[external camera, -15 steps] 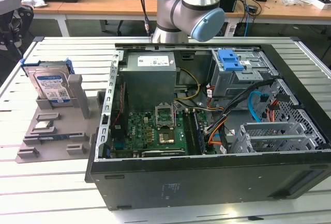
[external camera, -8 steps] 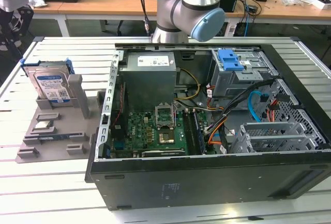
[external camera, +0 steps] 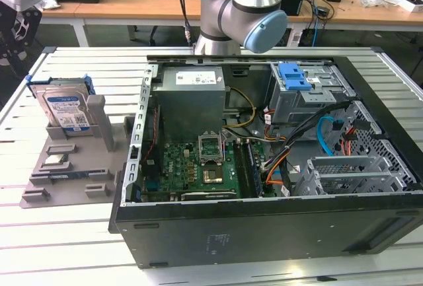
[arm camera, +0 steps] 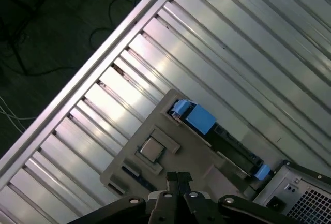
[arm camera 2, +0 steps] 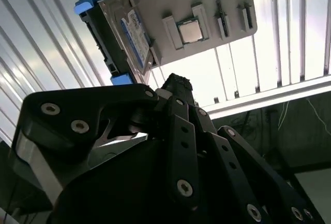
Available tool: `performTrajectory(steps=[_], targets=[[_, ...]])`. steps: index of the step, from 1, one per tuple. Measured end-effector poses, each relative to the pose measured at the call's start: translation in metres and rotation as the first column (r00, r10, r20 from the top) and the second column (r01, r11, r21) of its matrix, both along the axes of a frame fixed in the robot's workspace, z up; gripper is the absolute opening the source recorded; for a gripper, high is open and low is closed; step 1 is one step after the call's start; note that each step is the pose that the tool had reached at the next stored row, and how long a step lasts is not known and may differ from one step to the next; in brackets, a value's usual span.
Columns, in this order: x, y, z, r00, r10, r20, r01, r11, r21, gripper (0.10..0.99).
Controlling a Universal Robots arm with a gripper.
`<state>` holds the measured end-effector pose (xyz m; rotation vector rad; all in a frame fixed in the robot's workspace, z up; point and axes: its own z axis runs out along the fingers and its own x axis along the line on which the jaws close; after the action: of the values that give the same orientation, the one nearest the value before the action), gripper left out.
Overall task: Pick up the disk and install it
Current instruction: 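Pick up the disk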
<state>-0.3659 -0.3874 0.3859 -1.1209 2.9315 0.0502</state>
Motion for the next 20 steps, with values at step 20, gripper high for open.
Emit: performTrajectory(steps=[20], targets=[[-0.0001, 0.0003, 0.0, 0.9655, 0.26, -0.0026, -0.26, 0.9652, -0.024, 0.106]])
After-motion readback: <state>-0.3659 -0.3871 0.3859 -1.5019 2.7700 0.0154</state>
